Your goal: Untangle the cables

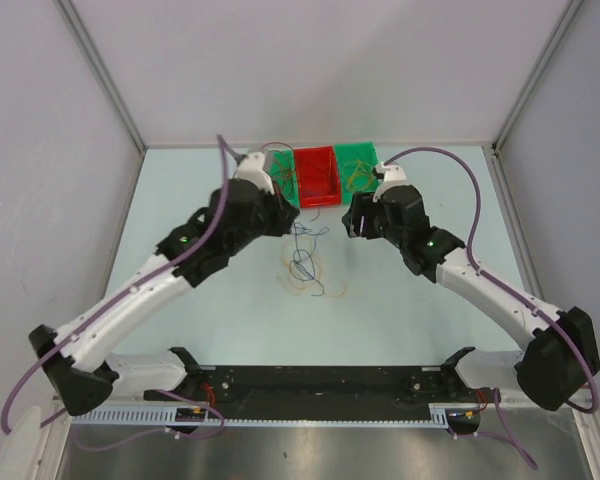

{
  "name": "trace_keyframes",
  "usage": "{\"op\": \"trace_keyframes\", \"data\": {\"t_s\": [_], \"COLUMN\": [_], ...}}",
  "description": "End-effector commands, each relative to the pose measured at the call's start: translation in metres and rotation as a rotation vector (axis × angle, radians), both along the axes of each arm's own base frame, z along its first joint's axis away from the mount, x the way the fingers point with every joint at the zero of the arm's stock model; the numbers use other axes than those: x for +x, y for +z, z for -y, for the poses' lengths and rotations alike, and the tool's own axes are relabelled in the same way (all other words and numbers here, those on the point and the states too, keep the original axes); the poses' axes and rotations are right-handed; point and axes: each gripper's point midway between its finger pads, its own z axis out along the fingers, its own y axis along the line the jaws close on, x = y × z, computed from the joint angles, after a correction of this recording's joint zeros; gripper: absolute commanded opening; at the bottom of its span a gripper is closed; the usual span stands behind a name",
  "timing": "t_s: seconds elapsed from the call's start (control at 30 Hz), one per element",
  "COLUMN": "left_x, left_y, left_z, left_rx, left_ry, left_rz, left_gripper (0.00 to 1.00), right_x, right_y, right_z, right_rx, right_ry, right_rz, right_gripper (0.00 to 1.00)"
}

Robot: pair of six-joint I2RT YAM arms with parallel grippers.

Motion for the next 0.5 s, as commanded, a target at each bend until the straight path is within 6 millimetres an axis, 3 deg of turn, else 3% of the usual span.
{"op": "trace_keyframes", "data": {"t_s": [0.0,0.03,0.1,0.13,0.2,0.23,0.3,0.4,0.47], "left_x": [-0.007,-0.011,-0.013,-0.018,-0.021,-0.022,-0.022,-0.013,-0.011], "left_y": [0.106,0.142,0.175,0.201,0.216,0.218,0.209,0.160,0.147], "left_z": [-0.035,-0.044,-0.059,-0.066,-0.071,-0.072,-0.072,-0.063,-0.061], "left_rx": [-0.023,-0.059,-0.073,-0.111,-0.133,-0.149,-0.151,-0.093,-0.093], "left_ry": [0.050,0.065,0.103,0.115,0.118,0.119,0.120,0.124,0.128], "left_rz": [0.217,0.273,0.341,0.387,0.425,0.440,0.434,0.346,0.314], "left_gripper": [0.00,0.00,0.00,0.01,0.02,0.03,0.04,0.04,0.03], "right_x": [-0.016,-0.019,-0.029,-0.035,-0.045,-0.049,-0.060,-0.075,-0.087], "right_y": [0.044,0.049,0.064,0.079,0.087,0.107,0.113,0.120,0.117], "right_z": [-0.009,-0.013,-0.018,-0.019,-0.022,-0.023,-0.028,-0.038,-0.048], "right_rx": [0.132,0.153,0.198,0.228,0.259,0.295,0.329,0.370,0.381], "right_ry": [0.080,0.109,0.167,0.191,0.240,0.261,0.314,0.408,0.485], "right_rz": [0.082,0.095,0.127,0.171,0.187,0.250,0.266,0.295,0.287], "right_gripper": [0.67,0.68,0.68,0.69,0.70,0.70,0.71,0.72,0.72]}}
